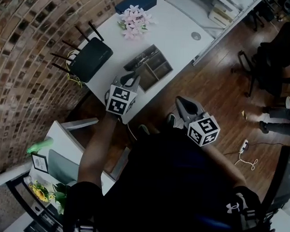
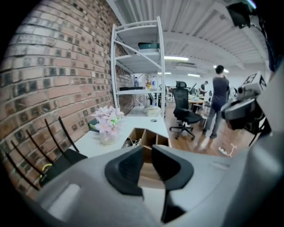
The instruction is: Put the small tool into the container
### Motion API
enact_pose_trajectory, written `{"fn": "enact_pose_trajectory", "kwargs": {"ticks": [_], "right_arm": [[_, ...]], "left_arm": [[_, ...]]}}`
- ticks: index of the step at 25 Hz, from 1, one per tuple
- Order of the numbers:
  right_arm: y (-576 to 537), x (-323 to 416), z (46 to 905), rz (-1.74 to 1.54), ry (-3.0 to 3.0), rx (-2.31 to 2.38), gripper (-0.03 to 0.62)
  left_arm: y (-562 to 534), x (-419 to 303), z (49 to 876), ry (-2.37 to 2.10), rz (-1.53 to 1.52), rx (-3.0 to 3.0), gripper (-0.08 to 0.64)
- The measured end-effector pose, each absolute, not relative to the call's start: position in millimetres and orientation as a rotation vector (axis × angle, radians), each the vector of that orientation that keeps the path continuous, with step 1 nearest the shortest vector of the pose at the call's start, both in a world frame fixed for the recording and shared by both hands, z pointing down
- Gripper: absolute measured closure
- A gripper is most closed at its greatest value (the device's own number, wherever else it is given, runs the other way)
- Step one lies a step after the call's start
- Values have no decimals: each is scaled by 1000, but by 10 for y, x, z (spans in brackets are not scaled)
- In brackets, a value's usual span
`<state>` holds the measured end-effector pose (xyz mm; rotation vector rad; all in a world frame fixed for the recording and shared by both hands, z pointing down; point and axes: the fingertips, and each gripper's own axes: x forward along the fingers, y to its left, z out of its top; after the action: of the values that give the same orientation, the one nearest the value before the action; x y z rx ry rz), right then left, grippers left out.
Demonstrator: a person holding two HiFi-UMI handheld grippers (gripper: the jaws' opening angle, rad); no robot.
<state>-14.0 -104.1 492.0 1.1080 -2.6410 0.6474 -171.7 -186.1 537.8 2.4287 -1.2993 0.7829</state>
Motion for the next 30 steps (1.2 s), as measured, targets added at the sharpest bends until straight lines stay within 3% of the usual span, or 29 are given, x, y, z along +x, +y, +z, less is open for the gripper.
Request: {"fn": "enact_pose_trajectory", "kwargs": {"ticks": [3,6,17,23,30], "right_arm": [[-896,-229,4912,656,-2609,1153,589],[-653,-331,4994,678,-2565,1163,589],[-24,-272,5045,685,-2579,1137,589],[391,139,4980,551,-2661,1094,589],[1035,936,5118,595,-2693,1025,589]], "left_arm": [[-1457,-1744,5150,-1295,549,2402,548],[-1066,-1686,5100,-1248,391,2378,557],[91,-1112,4984,-1092,341,2402,557],[371,-671,4607,-1189,289,2420,557],[1045,350,4638,-1202,268,2354,557]]}}
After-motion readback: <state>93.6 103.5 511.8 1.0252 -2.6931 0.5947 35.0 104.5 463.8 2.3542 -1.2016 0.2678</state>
